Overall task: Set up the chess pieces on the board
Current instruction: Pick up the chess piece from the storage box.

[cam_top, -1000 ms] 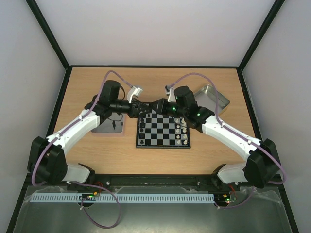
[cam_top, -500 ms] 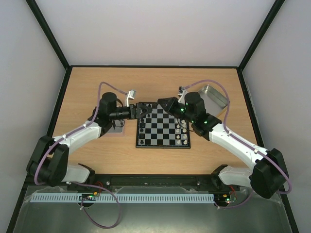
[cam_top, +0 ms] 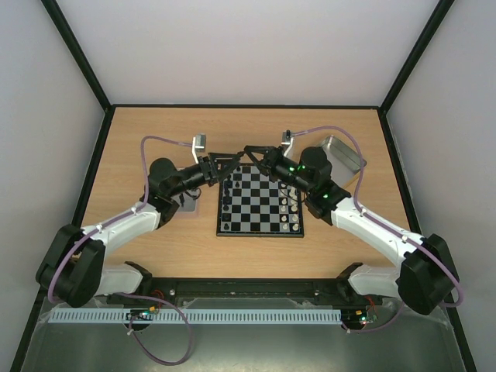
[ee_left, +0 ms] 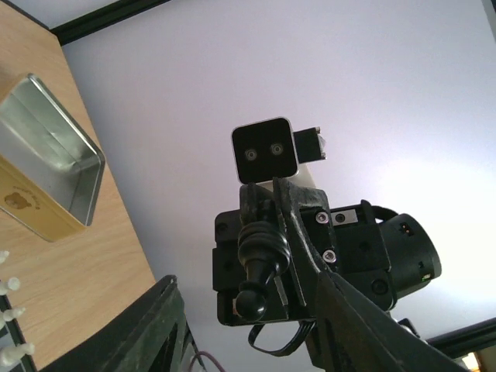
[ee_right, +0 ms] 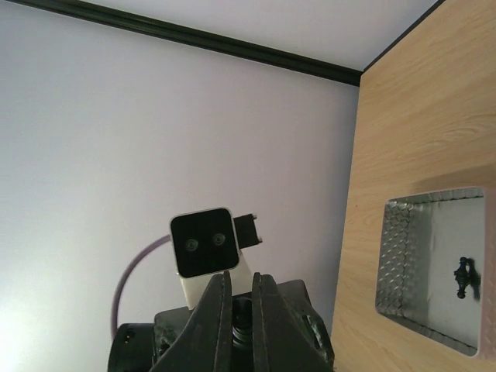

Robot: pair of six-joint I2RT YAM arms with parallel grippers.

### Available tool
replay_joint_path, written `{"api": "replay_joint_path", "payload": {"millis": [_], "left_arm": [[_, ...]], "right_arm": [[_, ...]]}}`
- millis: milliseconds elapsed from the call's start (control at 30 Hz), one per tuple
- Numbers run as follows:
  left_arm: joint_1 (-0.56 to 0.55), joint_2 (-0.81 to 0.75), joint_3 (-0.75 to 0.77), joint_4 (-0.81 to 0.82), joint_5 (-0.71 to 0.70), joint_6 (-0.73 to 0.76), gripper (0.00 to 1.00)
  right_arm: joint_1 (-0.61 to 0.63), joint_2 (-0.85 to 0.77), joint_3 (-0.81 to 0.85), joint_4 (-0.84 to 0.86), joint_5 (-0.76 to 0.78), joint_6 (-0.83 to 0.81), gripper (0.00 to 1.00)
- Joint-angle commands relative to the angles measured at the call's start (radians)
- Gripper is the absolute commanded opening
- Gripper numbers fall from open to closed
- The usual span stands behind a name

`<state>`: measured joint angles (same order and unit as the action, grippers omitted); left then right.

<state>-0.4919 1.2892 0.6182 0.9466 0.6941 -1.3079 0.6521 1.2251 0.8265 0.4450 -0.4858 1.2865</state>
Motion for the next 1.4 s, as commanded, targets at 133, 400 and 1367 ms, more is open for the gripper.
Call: {"api": "replay_joint_path", "payload": {"millis": [133,400,1367], "left_arm": [[-0.008,-0.014,-0.039,0.161,-0.061,-0.096,0.45],[-0.008,0.006,-0.050,0.235,-0.074,-0.144,0.32],[-0.005,-0.090,0.199,-0.913,-0.413,0.482,0.02]], "right_arm": [[-0.003,-0.007,-0.026,0.079,0.000,0.053,0.02],[-0.003,-0.016,-0.045,0.073,-0.003,0.060,0.02],[-0.003,-0.005,0.035,-0.380,0.377,-0.461,0.02]]}}
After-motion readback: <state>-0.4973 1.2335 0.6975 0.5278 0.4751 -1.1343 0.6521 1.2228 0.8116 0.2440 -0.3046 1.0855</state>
